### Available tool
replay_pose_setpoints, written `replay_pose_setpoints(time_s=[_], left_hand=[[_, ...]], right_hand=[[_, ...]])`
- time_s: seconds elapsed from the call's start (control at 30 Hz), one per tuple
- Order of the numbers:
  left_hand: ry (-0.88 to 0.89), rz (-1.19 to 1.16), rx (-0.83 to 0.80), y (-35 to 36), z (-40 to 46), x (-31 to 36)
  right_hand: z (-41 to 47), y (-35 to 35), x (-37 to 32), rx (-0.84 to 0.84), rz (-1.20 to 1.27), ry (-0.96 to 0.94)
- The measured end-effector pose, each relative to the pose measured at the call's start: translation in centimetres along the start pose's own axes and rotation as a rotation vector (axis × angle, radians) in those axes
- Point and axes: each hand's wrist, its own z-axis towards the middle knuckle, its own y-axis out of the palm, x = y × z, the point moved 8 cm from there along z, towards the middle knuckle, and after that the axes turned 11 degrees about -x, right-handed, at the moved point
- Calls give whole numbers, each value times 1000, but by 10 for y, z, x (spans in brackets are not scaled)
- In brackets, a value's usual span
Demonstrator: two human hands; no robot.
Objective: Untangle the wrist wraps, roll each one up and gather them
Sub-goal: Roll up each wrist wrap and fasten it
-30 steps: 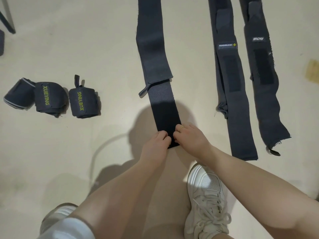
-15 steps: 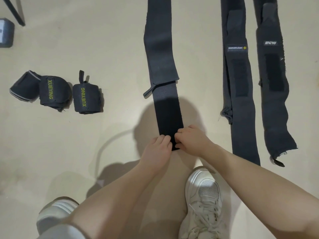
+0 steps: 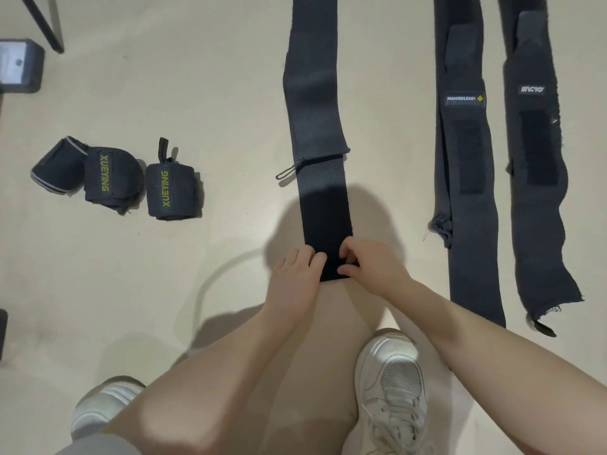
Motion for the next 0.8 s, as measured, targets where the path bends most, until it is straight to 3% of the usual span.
replay_pose_setpoints(time_s=[0.17, 0.27, 0.4, 0.47, 0.57, 0.67, 0.8], left_hand=[[150, 159, 52, 4, -1, 5], [143, 183, 72, 4, 3, 6], [93, 137, 55, 4, 4, 0], [55, 92, 25, 2, 7, -2], [-26, 28, 28, -11, 16, -9], [-43, 10, 7, -12, 21, -13], [-12, 57, -61, -10, 24, -8]], right_hand=[[6, -4, -22, -12, -393, -42], [-2, 2, -32, 64, -587, -233], [-7, 4, -28, 99, -674, -277], [-2, -2, -24, 69, -601, -235], [7, -14, -7, -14, -285, -48], [12, -24, 11, 38, 26, 126], [16, -21, 12, 47, -18, 176]])
